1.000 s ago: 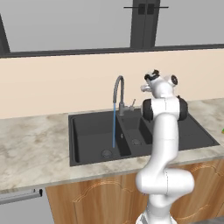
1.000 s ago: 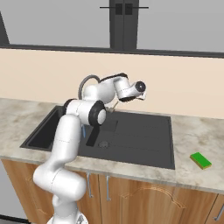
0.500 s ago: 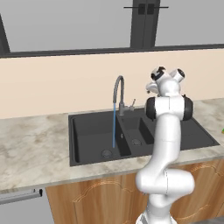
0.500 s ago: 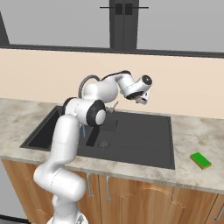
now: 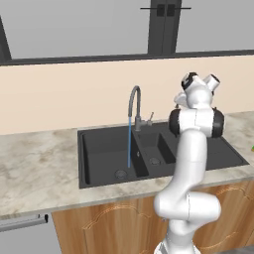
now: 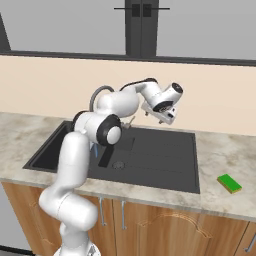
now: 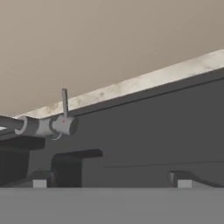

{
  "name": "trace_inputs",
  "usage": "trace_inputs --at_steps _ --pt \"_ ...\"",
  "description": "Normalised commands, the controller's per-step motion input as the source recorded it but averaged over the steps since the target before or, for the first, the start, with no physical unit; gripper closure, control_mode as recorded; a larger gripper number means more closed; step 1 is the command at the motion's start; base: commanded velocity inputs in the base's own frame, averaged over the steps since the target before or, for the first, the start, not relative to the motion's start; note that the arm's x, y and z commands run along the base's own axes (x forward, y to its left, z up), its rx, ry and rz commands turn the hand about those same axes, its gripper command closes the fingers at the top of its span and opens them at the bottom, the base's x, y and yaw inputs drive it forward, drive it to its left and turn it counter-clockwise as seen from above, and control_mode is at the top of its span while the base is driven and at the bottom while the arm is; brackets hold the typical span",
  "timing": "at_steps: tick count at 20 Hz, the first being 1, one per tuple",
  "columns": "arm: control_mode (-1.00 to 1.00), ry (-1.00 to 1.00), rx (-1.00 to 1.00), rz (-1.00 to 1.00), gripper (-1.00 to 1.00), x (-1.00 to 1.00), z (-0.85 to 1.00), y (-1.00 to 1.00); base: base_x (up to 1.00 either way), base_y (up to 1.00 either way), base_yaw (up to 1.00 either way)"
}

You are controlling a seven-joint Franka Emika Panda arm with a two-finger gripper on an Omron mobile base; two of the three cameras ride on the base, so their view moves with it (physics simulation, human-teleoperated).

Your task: Soak the sponge with water for a few seconds and then drop it inside the sink.

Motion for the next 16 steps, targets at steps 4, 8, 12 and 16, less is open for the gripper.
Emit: trace_inputs --at_steps 4,8,12,16 --pt "-1.0 0.0 0.0 0.0 -1.0 -0.84 -0.36 0.0 0.0 0.0 0.0" --pt "-1.0 -0.03 0.0 0.0 -1.0 -0.94 -0.54 0.12 0.0 0.0 0.0" --pt "-1.0 0.0 -0.05 0.0 -1.0 -0.72 -0.15 0.24 0.0 0.0 0.0" --pt "-1.0 0.0 -0.08 0.02 -1.0 -0.68 0.0 0.09 0.0 0.0 0.0"
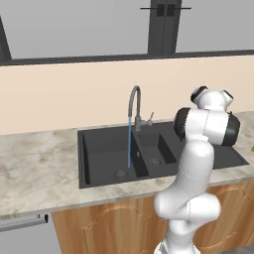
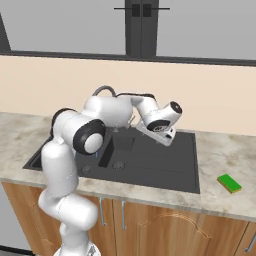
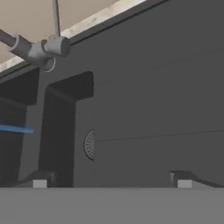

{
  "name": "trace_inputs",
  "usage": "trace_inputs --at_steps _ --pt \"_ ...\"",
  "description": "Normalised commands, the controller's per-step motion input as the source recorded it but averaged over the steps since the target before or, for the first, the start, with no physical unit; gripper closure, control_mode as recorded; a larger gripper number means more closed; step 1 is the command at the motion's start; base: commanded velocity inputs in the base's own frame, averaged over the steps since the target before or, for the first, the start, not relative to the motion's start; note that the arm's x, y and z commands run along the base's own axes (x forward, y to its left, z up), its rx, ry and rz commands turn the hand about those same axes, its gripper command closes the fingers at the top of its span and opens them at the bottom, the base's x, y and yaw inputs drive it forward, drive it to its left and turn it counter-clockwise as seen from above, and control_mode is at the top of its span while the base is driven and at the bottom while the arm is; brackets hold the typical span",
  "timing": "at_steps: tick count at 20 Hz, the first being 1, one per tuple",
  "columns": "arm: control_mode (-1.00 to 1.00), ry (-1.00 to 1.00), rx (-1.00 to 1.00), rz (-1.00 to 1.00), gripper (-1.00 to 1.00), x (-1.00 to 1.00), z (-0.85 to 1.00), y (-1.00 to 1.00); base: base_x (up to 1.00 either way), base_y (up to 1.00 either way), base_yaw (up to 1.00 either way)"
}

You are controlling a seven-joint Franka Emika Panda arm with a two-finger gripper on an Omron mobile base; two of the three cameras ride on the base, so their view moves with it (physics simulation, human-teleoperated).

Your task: Soak the sponge with water for a few seconds and then drop it inside the sink.

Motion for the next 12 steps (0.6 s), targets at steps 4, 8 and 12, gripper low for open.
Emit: trace_inputs --at_steps 4,8,12 --pt "-1.0 0.0 -0.14 0.06 -1.0 -0.46 0.04 0.01 0.0 0.0 0.0" --pt "-1.0 0.0 -0.14 0.1 -1.0 -0.31 0.1 -0.03 0.0 0.0 0.0" --pt "-1.0 0.0 -0.14 0.14 -1.0 -0.18 0.13 -0.15 0.0 0.0 0.0"
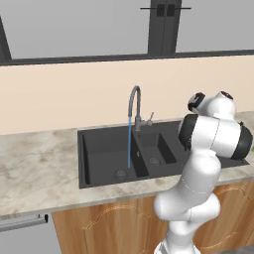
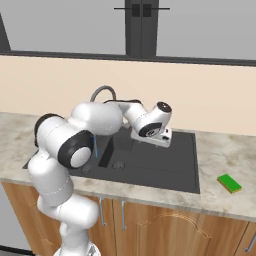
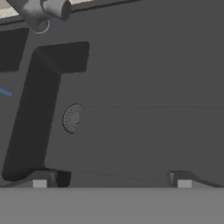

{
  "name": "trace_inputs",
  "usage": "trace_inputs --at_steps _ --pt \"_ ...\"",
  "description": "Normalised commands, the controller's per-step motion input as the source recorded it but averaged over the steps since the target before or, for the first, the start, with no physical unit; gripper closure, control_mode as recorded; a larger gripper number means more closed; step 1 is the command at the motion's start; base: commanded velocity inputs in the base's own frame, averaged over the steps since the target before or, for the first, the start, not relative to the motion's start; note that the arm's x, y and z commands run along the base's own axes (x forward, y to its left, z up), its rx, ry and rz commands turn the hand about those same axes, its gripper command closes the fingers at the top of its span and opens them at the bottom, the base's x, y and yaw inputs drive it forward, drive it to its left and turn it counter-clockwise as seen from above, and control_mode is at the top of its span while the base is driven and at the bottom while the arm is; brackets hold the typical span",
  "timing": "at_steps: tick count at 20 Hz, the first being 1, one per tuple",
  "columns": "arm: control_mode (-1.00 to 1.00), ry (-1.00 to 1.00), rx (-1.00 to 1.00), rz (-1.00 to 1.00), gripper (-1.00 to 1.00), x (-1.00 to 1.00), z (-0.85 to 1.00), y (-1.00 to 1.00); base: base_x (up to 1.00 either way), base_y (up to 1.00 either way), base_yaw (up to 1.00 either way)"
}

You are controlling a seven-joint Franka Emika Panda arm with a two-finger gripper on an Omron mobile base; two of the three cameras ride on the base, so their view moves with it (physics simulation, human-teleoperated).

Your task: Soak the sponge with water for a few seconds and then drop it inside the sink.

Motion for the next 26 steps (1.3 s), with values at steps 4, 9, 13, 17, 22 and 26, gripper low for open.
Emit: trace_inputs --at_steps 4,9,13,17,22,26 --pt "-1.0 0.0 -0.11 0.15 -1.0 -0.16 0.17 -0.32 0.0 0.0 0.0" --pt "-1.0 0.05 -0.08 0.15 -1.0 -0.18 0.13 -0.38 0.0 0.0 0.0" --pt "-1.0 0.02 -0.09 0.16 -1.0 -0.24 0.0 -0.41 0.0 0.0 0.0" --pt "-1.0 0.0 -0.07 0.18 -1.0 -0.34 0.0 -0.39 0.0 0.0 0.0" --pt "-1.0 0.0 -0.07 0.19 -1.0 -0.4 0.0 -0.35 0.0 0.0 0.0" --pt "-1.0 0.0 -0.11 0.18 -1.0 -0.36 0.0 -0.28 0.0 0.0 0.0"
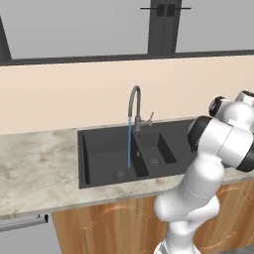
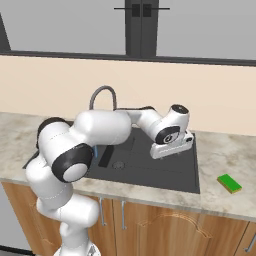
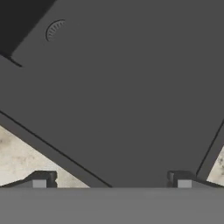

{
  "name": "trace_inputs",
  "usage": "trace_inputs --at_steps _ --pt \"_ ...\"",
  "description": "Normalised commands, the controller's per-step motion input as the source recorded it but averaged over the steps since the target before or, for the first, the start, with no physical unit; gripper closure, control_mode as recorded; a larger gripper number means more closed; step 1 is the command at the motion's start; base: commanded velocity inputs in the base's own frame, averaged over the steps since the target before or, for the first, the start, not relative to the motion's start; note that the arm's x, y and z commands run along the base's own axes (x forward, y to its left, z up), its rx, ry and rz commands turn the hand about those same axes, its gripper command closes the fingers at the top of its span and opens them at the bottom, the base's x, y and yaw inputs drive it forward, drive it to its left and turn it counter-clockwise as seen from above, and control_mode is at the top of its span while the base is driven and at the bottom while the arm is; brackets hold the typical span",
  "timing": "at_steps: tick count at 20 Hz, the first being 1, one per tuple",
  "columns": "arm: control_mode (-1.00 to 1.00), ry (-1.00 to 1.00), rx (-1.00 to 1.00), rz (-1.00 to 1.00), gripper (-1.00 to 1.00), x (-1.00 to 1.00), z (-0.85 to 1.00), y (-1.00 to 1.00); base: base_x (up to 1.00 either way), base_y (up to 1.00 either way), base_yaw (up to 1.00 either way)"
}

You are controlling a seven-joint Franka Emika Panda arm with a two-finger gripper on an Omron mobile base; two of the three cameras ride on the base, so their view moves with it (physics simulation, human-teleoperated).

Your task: Soak the sponge with water for a few seconds and then drop it inside the sink.

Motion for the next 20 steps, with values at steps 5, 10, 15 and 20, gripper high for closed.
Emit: trace_inputs --at_steps 5,10,15,20 --pt "-1.0 0.01 -0.1 0.16 -1.0 -0.32 -0.04 -0.43 0.0 0.0 0.0" --pt "-1.0 0.0 -0.03 0.13 -1.0 -0.12 -0.14 -0.6 0.0 0.0 0.0" --pt "-1.0 0.0 0.0 0.09 -1.0 0.0 -0.11 -0.49 0.0 0.0 0.0" --pt "-1.0 0.03 0.0 0.04 -1.0 0.0 0.0 -0.46 0.0 0.0 0.0"
